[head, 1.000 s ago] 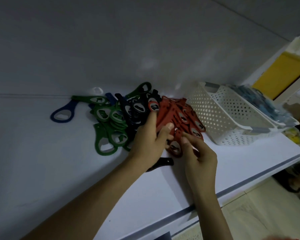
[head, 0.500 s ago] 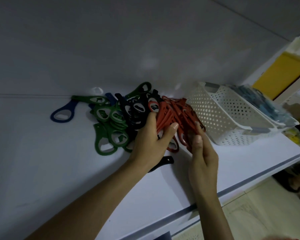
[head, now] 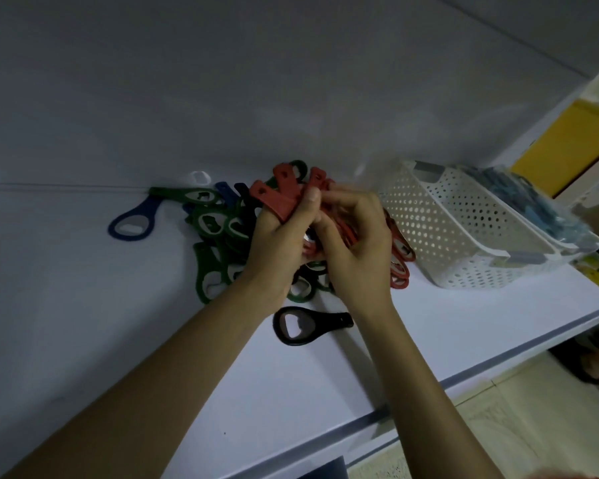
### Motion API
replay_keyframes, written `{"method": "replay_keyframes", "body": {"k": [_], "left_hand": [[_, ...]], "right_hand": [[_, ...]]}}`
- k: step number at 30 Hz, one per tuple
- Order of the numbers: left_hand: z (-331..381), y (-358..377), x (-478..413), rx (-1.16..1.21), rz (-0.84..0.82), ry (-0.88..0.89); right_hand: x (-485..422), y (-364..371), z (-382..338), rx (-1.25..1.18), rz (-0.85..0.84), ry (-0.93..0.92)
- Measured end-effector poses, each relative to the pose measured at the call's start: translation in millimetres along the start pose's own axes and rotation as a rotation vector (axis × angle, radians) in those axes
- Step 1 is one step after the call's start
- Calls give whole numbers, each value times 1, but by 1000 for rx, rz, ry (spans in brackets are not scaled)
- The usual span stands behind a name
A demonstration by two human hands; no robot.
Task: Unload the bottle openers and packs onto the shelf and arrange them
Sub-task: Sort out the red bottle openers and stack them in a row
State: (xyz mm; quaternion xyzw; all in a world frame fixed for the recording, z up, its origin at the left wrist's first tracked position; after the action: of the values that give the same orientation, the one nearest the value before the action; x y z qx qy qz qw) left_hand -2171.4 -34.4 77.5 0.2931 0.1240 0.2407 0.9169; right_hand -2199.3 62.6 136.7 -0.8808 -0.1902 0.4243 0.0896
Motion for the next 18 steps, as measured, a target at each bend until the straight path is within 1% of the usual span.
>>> {"method": "replay_keyframes", "body": {"k": [2, 3, 5, 6, 7, 8, 10, 11, 12, 16, 18], "left_hand": [[3, -9, -4, 66, 44, -13], [3, -16, -6, 93, 80, -28], [2, -31, -8, 131, 156, -56], [2, -36, -10, 150, 184, -66], [1, -41, -11, 176, 201, -74], [1, -43, -12, 204, 208, -81], [-1, -42, -13, 232, 203, -89], [-2, -41, -12, 216, 202, -92], [-4, -40, -11, 187, 200, -92], [-2, -33, -6, 64, 186, -34], [0, -33, -5, 39, 202, -18]], "right_hand": [[-7, 8, 4, -32, -11, -25], [-7, 9, 9, -62, 15, -10], [-5, -2, 22, -61, 124, 45], [-2, -9, 30, 1, 160, 74], [1, -12, 39, 102, 140, 101], [3, -9, 49, 221, 53, 138], [9, 5, 71, 471, -187, 230], [13, 9, 76, 567, -258, 251], [15, 11, 77, 621, -280, 253], [13, 3, 62, 629, -171, 199], [12, -1, 60, 658, -152, 176]]}}
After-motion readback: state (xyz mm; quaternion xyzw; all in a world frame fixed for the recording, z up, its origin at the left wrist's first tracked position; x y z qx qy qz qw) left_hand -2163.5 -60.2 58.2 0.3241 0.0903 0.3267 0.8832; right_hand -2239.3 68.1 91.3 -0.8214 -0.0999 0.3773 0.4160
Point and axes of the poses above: each hand's wrist, its own x-axis away from the middle knuckle, its own y-axis out of the palm, z = x × y, the point moved 10 cm from there along -x, towards the middle knuckle, and after that the axes turned 3 degrees about -y, right-handed, at the moved point
